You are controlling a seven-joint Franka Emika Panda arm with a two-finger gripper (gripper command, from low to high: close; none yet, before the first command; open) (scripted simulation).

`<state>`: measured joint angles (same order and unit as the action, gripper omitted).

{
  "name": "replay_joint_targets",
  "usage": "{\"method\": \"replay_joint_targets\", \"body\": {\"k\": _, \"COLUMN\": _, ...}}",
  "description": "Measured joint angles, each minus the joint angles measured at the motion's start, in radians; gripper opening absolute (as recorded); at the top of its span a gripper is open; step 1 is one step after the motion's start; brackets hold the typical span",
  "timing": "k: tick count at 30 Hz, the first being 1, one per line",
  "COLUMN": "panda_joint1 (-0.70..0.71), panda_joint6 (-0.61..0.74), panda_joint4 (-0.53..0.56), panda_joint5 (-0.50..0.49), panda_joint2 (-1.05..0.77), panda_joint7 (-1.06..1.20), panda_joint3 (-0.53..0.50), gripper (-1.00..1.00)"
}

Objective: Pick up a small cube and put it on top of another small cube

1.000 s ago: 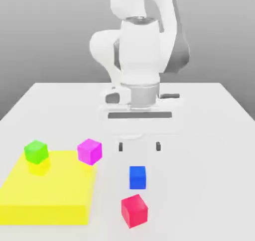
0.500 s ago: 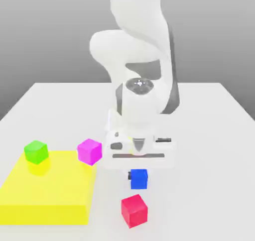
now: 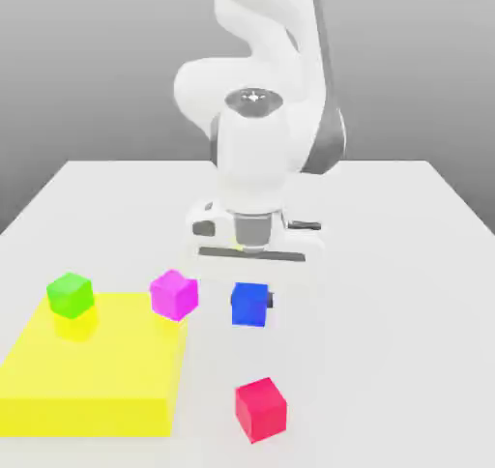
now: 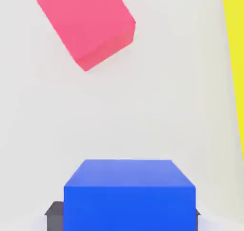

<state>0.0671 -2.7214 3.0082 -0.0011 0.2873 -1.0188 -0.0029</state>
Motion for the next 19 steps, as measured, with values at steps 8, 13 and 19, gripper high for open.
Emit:
{"method": "replay_joint_targets", "body": {"k": 8, "panda_joint1": 0.233, "panda_joint6": 0.306, "panda_joint4": -0.017, "panda_joint5": -0.02, "panda_joint2": 0.289, "panda_joint7": -0.242, "panda_joint3": -0.027, "gripper": -1.0}}
{"method": "replay_joint_targets", "body": {"k": 13, "panda_joint1": 0.281, "panda_joint6": 0.212, "panda_joint4": 0.007, "panda_joint5": -0.021, "panda_joint2": 0.219, "panda_joint7": -0.285, "panda_joint3": -0.029, "gripper": -1.0}}
{"method": "replay_joint_targets", "body": {"k": 19, "panda_joint1": 0.284, "panda_joint6": 0.092, "panda_joint4": 0.028, "panda_joint5": -0.022, "panda_joint2": 0.12, "panda_joint7": -0.287, "panda_joint3": -0.028, "gripper": 1.0}}
